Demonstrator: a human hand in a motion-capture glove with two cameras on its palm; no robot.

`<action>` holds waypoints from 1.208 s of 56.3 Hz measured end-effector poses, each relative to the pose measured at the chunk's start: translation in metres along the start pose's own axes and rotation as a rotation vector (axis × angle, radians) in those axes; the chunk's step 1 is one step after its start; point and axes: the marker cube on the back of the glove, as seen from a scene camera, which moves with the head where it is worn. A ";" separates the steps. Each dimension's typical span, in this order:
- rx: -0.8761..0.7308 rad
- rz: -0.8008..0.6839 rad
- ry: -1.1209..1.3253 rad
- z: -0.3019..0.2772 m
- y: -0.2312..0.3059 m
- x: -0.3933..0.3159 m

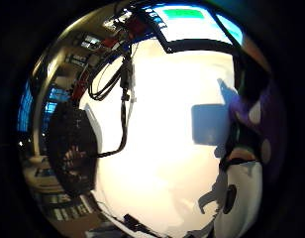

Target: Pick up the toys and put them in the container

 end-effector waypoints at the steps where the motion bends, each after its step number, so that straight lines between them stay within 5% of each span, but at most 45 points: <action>1: 0.019 -0.011 -0.006 -0.003 0.001 -0.001; 14: 0.130 -0.207 -0.122 -0.095 0.012 -0.044; 25: 0.267 -0.423 -0.124 -0.176 0.037 -0.158; 37: 0.248 -0.650 -0.134 -0.207 0.064 -0.288; 58: 0.183 -0.642 -0.061 -0.185 0.060 -0.345; 68: -0.029 -0.571 -0.039 -0.177 0.049 -0.325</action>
